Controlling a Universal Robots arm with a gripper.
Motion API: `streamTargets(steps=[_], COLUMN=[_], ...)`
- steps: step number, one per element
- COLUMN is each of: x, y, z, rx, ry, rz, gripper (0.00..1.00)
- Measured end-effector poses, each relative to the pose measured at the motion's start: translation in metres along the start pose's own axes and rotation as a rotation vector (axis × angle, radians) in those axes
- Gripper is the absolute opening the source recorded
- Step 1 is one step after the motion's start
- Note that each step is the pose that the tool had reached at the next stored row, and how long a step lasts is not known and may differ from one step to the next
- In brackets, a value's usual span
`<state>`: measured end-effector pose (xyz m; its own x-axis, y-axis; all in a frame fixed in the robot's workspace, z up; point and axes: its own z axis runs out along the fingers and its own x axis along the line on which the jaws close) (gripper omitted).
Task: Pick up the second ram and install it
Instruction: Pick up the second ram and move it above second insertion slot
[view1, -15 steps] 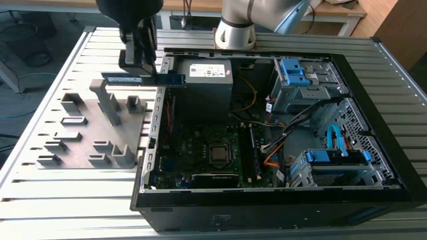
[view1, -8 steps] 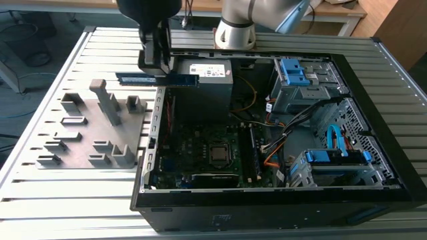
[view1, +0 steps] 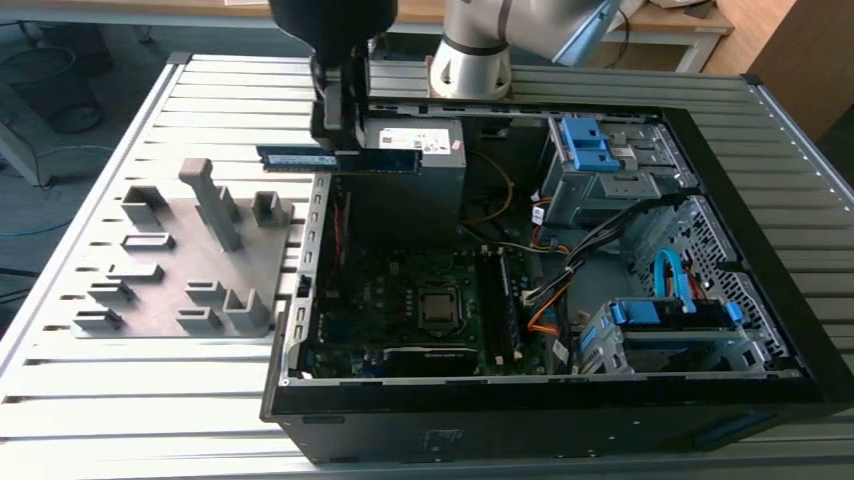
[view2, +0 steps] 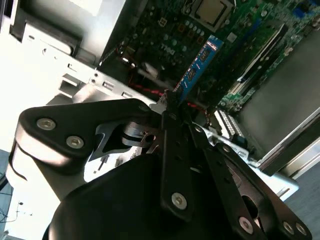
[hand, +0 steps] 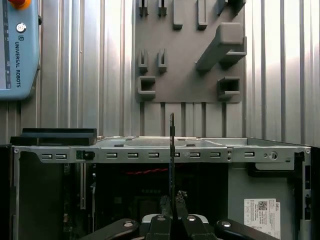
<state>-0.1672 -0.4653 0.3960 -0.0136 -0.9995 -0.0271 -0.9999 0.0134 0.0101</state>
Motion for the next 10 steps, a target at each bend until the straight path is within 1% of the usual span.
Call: streamTargets(steps=[10], x=[-0.0003], y=[-0.0248], z=[0.0001], rx=[-0.0023], ry=[0.0001], rz=[0.0], gripper=[0.14])
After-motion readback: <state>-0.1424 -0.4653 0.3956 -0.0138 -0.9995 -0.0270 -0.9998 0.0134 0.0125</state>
